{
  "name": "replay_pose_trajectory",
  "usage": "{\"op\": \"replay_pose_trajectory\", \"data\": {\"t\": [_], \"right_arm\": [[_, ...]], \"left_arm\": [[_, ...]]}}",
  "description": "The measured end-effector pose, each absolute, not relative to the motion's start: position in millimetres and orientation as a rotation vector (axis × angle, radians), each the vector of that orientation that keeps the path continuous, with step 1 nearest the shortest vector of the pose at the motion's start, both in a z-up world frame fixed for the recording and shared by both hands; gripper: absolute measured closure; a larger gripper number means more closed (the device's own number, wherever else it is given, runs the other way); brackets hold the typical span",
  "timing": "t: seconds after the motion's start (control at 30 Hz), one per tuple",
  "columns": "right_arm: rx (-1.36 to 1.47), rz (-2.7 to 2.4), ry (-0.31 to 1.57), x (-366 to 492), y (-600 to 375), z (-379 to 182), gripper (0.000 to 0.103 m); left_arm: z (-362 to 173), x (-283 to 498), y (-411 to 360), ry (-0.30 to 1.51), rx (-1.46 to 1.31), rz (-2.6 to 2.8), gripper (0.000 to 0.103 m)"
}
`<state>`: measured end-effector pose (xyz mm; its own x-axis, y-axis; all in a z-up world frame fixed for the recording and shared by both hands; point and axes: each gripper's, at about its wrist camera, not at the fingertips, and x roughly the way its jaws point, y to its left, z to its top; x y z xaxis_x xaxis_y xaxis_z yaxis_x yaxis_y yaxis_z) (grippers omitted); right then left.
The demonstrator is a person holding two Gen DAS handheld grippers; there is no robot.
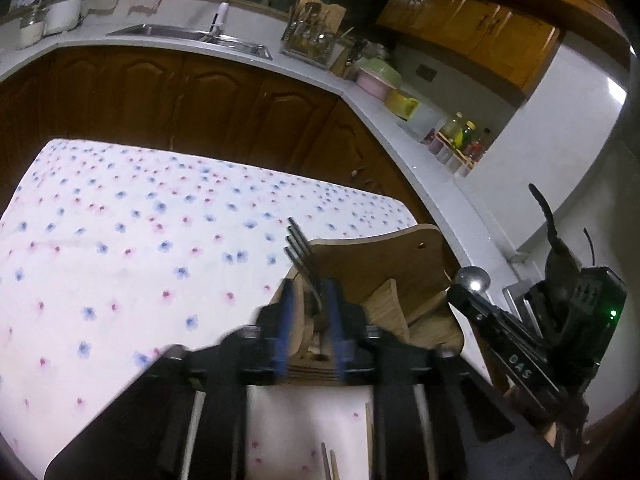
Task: Organize utensils
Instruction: 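Lower the fork into the wooden holder with the left tool while the right tool drops the spoon in, then move both open tools back down to the remaining chopsticks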
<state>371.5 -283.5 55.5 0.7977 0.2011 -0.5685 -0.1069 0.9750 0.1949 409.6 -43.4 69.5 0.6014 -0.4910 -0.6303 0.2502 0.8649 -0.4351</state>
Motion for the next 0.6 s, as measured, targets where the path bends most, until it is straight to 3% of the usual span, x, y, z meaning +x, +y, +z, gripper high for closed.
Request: {"op": "replay_pose_trajectory", "data": {"t": [0.07, 0.23, 0.27, 0.3, 0.37, 0.43, 0.6], "right_arm": [[0.175, 0.169, 0.613, 368, -289, 60, 0.07], [0.224, 0.158, 0.579, 351, -302, 68, 0.055], [0.238, 0.155, 0.575, 346, -305, 68, 0.05], [0.248, 0.152, 0.572, 344, -307, 68, 0.047], [0.279, 0.155, 0.558, 331, -313, 68, 0.025], [0.305, 0.155, 0.537, 318, -317, 66, 0.009], [0.327, 0.142, 0.516, 281, -322, 59, 0.007]], "left_arm": [[72, 405, -38, 0.812, -0.33, -0.429, 0.069], [76, 385, -22, 0.796, -0.363, -0.405, 0.051], [76, 378, -17, 0.787, -0.369, -0.395, 0.043], [76, 371, -12, 0.78, -0.374, -0.379, 0.027], [75, 355, -2, 0.756, -0.399, -0.348, 0.015], [74, 336, 7, 0.734, -0.414, -0.328, 0.015], [69, 296, 21, 0.714, -0.411, -0.278, 0.015]]}}
